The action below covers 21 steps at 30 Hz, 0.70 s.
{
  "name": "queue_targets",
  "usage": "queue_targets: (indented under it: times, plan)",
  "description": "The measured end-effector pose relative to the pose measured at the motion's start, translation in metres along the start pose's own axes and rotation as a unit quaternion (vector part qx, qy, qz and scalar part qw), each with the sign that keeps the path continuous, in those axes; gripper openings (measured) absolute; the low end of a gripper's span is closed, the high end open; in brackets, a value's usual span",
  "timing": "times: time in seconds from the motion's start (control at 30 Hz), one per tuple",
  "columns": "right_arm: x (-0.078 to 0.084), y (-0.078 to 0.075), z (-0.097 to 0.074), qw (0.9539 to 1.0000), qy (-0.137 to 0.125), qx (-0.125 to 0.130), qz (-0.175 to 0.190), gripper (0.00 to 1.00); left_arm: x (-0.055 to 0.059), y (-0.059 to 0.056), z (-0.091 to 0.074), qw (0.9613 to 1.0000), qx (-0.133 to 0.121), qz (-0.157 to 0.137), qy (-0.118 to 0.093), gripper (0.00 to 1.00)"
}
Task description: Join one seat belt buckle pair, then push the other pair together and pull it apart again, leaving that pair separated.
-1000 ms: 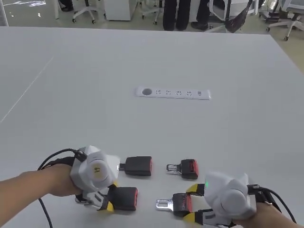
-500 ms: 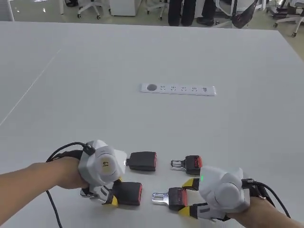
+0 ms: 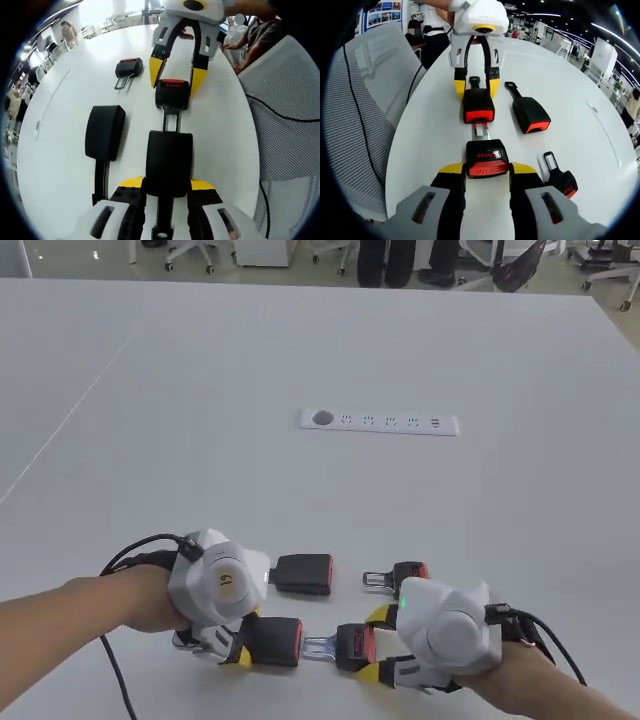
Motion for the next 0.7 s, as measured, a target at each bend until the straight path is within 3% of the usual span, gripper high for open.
queue_targets:
  times: [0.7]
  plan:
    - [-0.01,0.003,0.011,0.9999,-0.008,-0.003,-0.005,0.32,0.002,0.001,0.001,1.0,-0.003,0.002,-0.002,0.32]
Point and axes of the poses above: the centre of the closed fingertips' face, and the gripper's own axes: z roughly forward along the fingers, y roughly to its left, x roughly out of its underside, the point moved 10 cm from there along -z, roughly backward along the fingers, and after that the axes turned 13 degrees about x, right-handed, at the moved point
